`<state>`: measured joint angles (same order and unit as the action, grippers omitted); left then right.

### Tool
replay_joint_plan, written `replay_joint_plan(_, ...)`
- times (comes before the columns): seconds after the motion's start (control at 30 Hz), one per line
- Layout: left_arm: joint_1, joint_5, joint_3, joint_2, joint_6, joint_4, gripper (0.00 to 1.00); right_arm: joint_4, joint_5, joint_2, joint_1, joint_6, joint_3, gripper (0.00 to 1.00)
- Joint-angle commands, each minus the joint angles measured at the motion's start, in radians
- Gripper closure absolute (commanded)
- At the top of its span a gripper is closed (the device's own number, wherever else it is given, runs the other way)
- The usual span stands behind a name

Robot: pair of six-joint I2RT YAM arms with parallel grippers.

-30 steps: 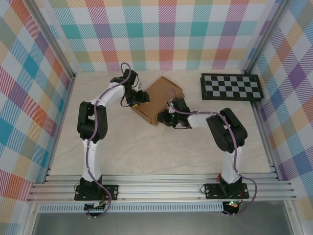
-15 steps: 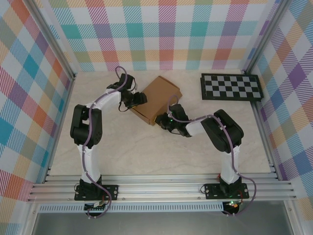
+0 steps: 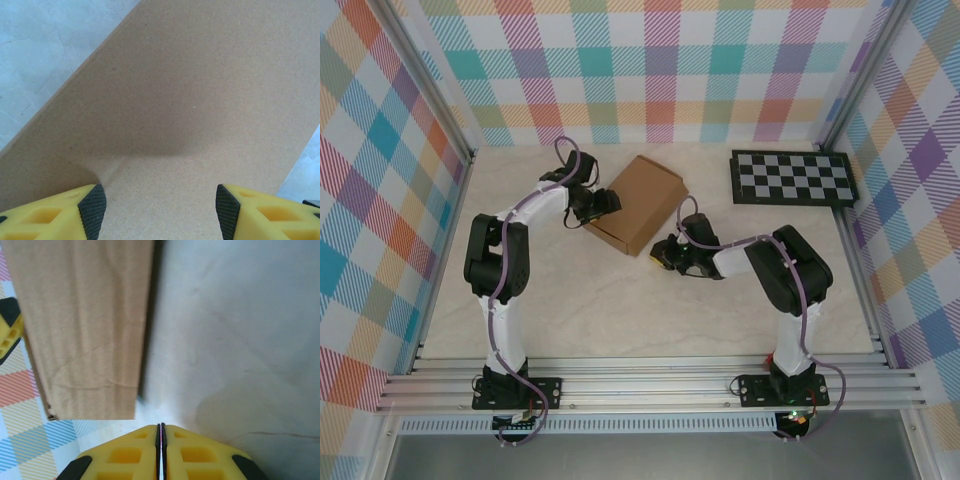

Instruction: Fold the paper box

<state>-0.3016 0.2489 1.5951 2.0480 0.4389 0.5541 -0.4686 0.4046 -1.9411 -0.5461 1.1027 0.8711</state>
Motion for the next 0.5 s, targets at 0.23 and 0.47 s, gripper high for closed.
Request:
replay_joint_plan(0.23, -0.028, -0.004, -0.055, 0.058, 0.054, 0.181, 0.35, -0.094, -0.012, -0.162, -0.101, 0.145, 0.214, 0.89)
replay_joint_plan(0.47, -0.029, -0.006, -0.029, 0.053, 0.044, 0.201, 0.35, -0.078, -0.071, -0.089, -0.092, 0.126, 0.14, 0.88)
